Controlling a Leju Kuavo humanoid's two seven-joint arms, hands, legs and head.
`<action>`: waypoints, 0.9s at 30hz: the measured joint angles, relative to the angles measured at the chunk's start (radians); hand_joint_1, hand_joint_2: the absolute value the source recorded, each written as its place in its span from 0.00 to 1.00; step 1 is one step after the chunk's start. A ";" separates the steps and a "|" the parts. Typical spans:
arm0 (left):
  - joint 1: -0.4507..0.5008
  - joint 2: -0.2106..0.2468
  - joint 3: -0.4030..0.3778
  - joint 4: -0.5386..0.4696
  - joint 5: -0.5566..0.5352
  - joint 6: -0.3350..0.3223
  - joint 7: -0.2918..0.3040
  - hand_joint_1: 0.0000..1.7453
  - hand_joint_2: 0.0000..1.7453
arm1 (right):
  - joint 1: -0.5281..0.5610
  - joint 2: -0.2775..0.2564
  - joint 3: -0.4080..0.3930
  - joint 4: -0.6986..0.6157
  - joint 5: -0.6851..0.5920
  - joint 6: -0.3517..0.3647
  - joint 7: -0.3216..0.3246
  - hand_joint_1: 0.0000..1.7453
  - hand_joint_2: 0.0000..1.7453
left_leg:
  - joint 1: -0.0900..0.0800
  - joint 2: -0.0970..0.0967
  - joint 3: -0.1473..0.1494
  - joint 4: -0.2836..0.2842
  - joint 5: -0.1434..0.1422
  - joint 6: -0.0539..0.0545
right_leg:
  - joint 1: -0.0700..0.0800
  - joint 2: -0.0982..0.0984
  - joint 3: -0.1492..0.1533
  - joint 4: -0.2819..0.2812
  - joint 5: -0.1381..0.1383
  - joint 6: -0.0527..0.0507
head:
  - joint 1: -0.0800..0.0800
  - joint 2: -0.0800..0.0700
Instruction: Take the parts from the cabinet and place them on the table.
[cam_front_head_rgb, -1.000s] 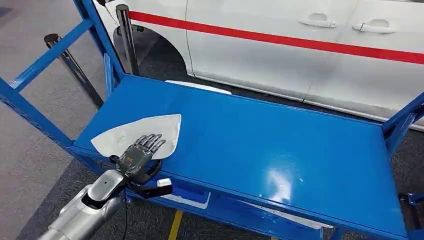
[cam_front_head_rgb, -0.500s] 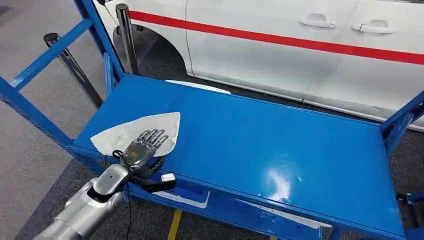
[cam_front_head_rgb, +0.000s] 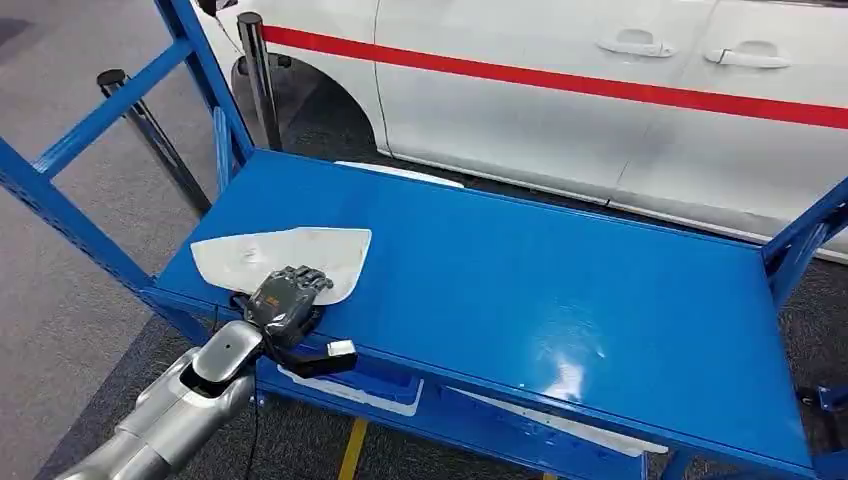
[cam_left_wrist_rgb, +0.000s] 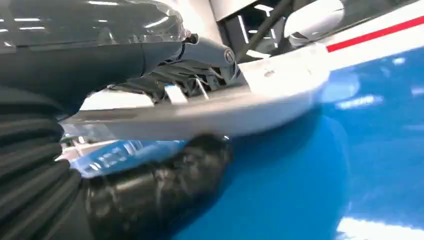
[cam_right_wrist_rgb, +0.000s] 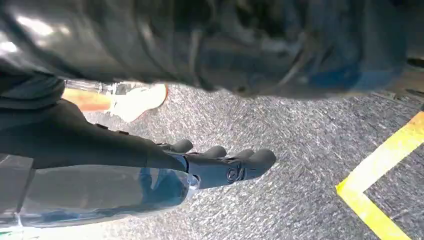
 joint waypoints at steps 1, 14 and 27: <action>-0.001 0.000 0.000 0.000 0.000 0.000 0.000 1.00 1.00 | 0.001 0.000 0.000 0.000 0.000 0.000 0.000 0.00 0.00 | 0.001 -0.001 0.002 -0.004 0.003 -0.005 | 0.002 -0.001 0.000 0.000 0.001 -0.005 | 0.000 0.000; -0.014 0.000 0.000 -0.002 0.001 -0.005 -0.002 1.00 1.00 | 0.003 0.002 0.000 0.000 0.000 0.000 0.000 0.00 0.00 | -0.007 0.000 0.025 -0.008 -0.018 0.004 | 0.007 -0.008 0.002 -0.005 0.013 -0.020 | 0.000 0.000; 0.092 0.053 0.015 -0.157 0.030 0.046 -0.016 1.00 1.00 | 0.011 0.000 -0.003 0.000 -0.006 -0.008 -0.015 0.00 0.00 | 0.011 0.012 0.043 -0.017 -0.019 0.012 | -0.018 -0.006 -0.024 0.055 0.024 0.031 | 0.001 0.000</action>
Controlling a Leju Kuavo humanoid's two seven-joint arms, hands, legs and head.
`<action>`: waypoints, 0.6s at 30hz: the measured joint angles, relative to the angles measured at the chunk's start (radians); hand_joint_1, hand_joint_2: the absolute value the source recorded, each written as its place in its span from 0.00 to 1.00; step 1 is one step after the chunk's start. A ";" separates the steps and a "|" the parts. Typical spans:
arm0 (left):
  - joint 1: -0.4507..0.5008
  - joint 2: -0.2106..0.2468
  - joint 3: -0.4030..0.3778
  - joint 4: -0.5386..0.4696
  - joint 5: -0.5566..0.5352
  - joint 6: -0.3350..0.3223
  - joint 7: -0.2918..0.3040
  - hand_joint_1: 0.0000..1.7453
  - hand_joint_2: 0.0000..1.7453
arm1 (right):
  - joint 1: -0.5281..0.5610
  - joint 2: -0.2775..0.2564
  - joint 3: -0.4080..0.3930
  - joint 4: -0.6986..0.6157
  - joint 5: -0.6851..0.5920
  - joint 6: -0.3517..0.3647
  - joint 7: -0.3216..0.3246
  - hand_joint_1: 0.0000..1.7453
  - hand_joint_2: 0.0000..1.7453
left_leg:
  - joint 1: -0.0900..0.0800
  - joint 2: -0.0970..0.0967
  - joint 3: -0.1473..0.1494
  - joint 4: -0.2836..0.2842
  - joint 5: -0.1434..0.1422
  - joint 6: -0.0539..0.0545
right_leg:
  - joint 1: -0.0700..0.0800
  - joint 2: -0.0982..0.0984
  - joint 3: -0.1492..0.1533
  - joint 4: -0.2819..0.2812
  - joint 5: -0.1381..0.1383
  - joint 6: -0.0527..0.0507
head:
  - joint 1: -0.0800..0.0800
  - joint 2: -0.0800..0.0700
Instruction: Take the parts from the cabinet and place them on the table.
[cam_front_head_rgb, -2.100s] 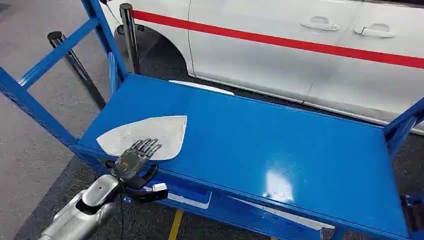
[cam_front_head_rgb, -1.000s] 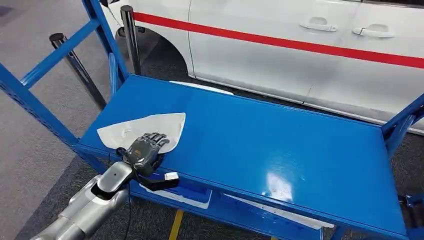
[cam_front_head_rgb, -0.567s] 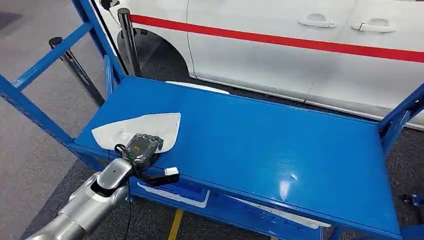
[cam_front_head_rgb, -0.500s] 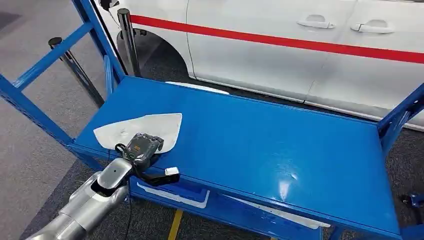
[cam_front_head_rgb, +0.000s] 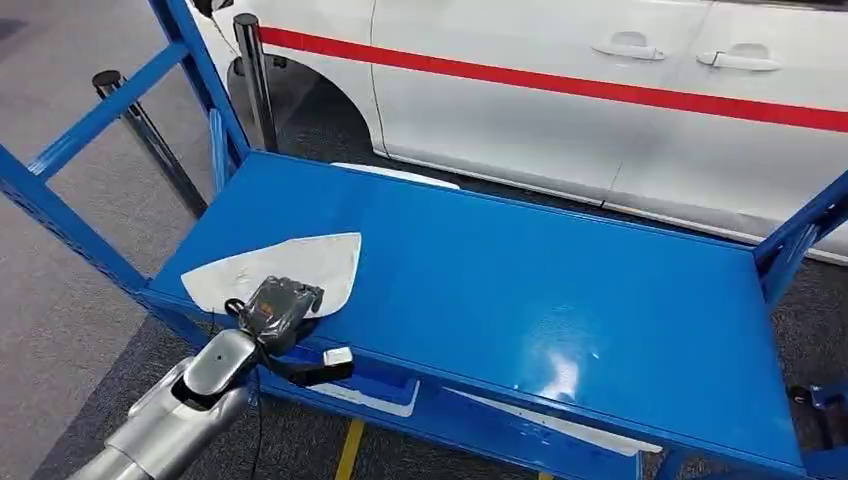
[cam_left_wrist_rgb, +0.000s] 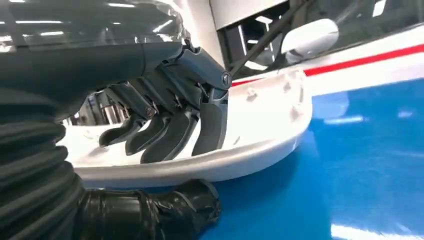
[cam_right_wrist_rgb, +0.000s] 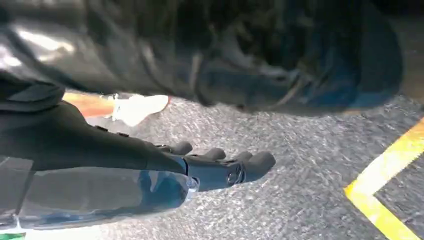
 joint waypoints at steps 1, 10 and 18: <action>0.013 0.015 0.005 -0.029 0.001 0.008 -0.001 1.00 1.00 | 0.001 0.000 -0.002 0.000 0.000 0.000 0.000 0.00 0.00 | -0.001 -0.001 -0.006 0.007 -0.006 -0.008 | 0.001 0.004 0.013 -0.024 -0.019 0.001 | 0.001 0.000; 0.132 0.123 0.050 -0.281 -0.009 0.077 -0.010 1.00 1.00 | 0.003 0.002 -0.008 0.001 -0.005 -0.008 -0.009 0.00 0.00 | 0.001 -0.005 -0.134 0.264 -0.140 -0.043 | 0.015 0.005 0.002 -0.042 -0.021 -0.060 | -0.001 0.000; 0.213 0.197 0.168 -0.466 0.023 0.136 -0.007 1.00 1.00 | -0.001 0.016 -0.008 0.001 -0.016 -0.012 -0.031 0.00 0.00 | -0.011 -0.005 -0.047 0.035 -0.003 -0.016 | 0.028 0.005 0.007 -0.041 -0.026 -0.054 | 0.000 0.000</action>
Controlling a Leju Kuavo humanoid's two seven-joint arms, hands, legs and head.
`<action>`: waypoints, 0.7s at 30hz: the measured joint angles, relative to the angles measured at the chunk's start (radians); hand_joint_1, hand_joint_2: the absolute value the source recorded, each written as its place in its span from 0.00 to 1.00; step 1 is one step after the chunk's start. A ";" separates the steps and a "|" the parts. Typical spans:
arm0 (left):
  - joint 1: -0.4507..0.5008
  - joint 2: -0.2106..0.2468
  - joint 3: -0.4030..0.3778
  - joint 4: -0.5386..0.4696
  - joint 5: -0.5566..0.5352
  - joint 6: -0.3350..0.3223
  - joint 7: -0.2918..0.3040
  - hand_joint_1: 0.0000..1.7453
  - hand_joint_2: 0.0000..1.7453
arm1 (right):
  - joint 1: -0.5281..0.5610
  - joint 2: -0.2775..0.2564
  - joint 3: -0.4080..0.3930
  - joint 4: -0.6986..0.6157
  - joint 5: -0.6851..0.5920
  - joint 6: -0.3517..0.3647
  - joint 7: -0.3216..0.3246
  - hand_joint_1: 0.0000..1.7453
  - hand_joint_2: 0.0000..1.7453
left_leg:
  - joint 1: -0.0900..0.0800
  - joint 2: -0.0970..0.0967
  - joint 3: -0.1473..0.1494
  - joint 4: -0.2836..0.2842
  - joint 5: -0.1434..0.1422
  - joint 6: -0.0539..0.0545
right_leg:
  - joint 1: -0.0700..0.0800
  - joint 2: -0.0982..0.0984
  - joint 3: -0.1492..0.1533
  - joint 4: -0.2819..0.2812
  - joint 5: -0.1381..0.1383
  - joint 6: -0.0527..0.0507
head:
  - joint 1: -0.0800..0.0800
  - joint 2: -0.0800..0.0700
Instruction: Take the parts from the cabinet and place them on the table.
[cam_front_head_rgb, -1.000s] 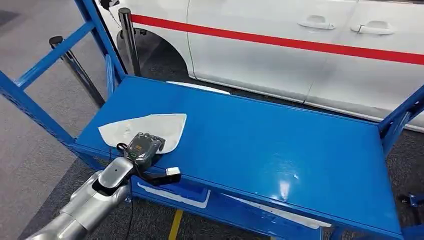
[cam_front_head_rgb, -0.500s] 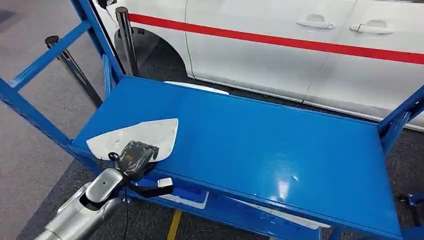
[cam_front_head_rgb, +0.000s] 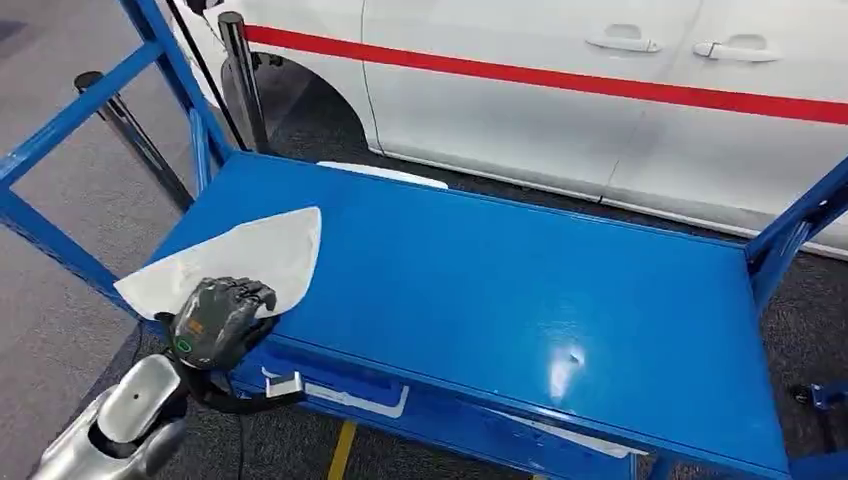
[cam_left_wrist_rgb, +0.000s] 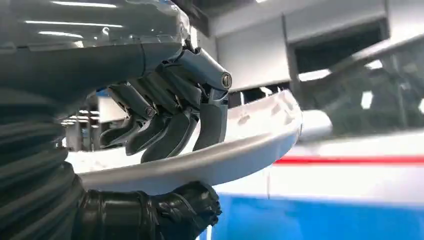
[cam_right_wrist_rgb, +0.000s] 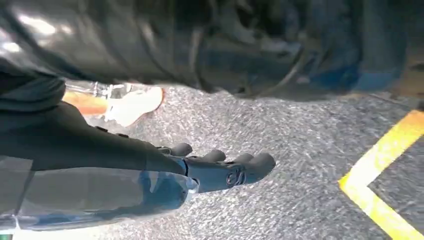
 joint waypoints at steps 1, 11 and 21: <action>0.012 0.006 0.016 -0.018 0.005 0.003 0.000 1.00 1.00 | 0.000 0.001 0.000 0.000 -0.001 0.000 -0.003 0.00 0.00 | -0.002 -0.001 -0.002 -0.002 0.000 0.002 | -0.002 -0.001 0.000 -0.002 0.001 0.005 | -0.001 0.000; 0.047 0.011 0.127 -0.126 0.051 0.006 -0.042 1.00 1.00 | -0.003 0.002 -0.008 0.000 -0.007 0.000 0.011 0.00 0.00 | 0.005 0.000 0.010 -0.019 0.011 0.030 | -0.004 -0.002 -0.086 0.190 -0.056 0.033 | 0.001 0.000; 0.047 -0.037 0.158 -0.183 0.280 -0.076 -0.095 1.00 1.00 | -0.007 0.006 -0.022 -0.001 -0.018 -0.003 0.020 0.00 0.00 | 0.007 -0.002 -0.040 0.101 -0.076 -0.017 | -0.005 -0.002 0.004 -0.020 0.018 -0.011 | 0.000 0.000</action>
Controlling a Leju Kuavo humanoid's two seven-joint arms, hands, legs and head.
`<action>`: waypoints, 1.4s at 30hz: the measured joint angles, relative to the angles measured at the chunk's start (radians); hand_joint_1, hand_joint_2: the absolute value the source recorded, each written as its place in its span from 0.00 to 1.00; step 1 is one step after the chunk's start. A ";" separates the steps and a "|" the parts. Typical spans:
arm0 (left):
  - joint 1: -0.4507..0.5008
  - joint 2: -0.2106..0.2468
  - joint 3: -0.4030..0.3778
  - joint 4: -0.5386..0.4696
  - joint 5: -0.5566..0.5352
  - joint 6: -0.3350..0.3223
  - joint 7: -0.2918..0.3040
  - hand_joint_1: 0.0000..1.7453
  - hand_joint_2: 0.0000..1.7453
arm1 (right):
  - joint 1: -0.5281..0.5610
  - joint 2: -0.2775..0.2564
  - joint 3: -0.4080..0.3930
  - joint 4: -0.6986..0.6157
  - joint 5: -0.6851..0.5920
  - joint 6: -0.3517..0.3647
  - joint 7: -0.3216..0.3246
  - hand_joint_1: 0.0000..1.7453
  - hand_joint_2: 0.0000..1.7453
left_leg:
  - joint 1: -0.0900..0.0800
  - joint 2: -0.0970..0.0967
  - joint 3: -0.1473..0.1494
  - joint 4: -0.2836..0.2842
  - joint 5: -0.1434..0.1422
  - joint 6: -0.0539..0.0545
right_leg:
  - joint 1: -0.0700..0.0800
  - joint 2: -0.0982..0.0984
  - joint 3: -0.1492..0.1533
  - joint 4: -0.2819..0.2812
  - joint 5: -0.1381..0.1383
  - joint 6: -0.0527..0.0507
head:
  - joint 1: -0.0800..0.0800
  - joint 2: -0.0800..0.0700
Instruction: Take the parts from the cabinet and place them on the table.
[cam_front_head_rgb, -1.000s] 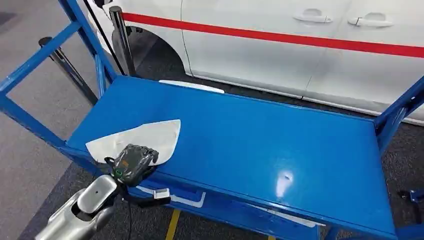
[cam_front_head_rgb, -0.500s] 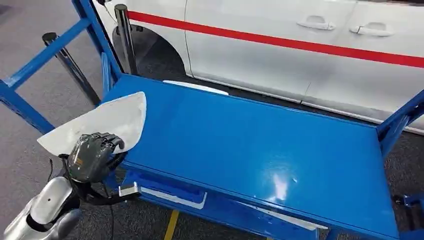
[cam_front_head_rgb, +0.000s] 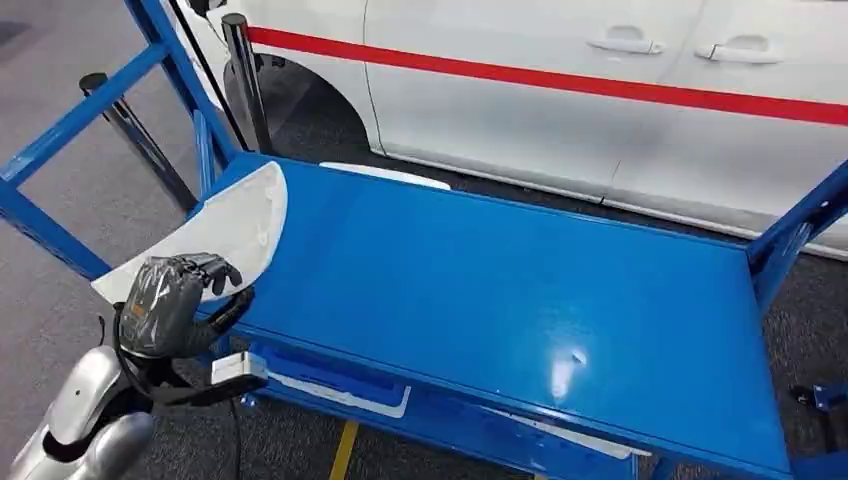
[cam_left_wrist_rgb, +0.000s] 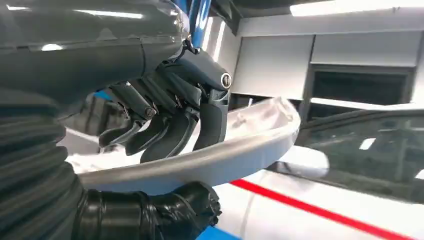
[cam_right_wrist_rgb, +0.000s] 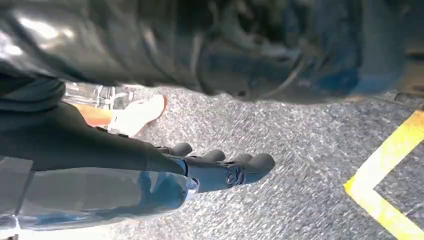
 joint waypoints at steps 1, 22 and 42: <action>0.002 -0.004 0.003 -0.004 0.023 -0.013 -0.011 1.00 1.00 | 0.000 0.002 -0.001 0.000 0.000 0.000 -0.003 0.00 0.00 | 0.002 0.000 -0.033 0.075 -0.036 -0.004 | 0.000 0.000 0.000 0.000 0.000 0.000 | 0.000 0.000; 0.012 -0.085 0.029 -0.066 0.290 -0.089 -0.119 1.00 1.00 | -0.013 0.001 -0.003 -0.005 0.004 -0.005 -0.028 0.00 0.00 | -0.005 -0.002 0.060 -0.117 0.076 0.047 | 0.003 0.000 -0.034 0.089 -0.008 0.029 | 0.001 0.000; 0.095 -0.151 0.157 -0.119 0.704 -0.241 -0.129 1.00 1.00 | -0.011 -0.001 -0.003 -0.006 0.018 0.006 0.017 0.00 0.00 | 0.003 -0.004 0.046 -0.106 0.073 0.014 | 0.001 0.001 0.003 0.001 -0.002 0.035 | 0.001 0.000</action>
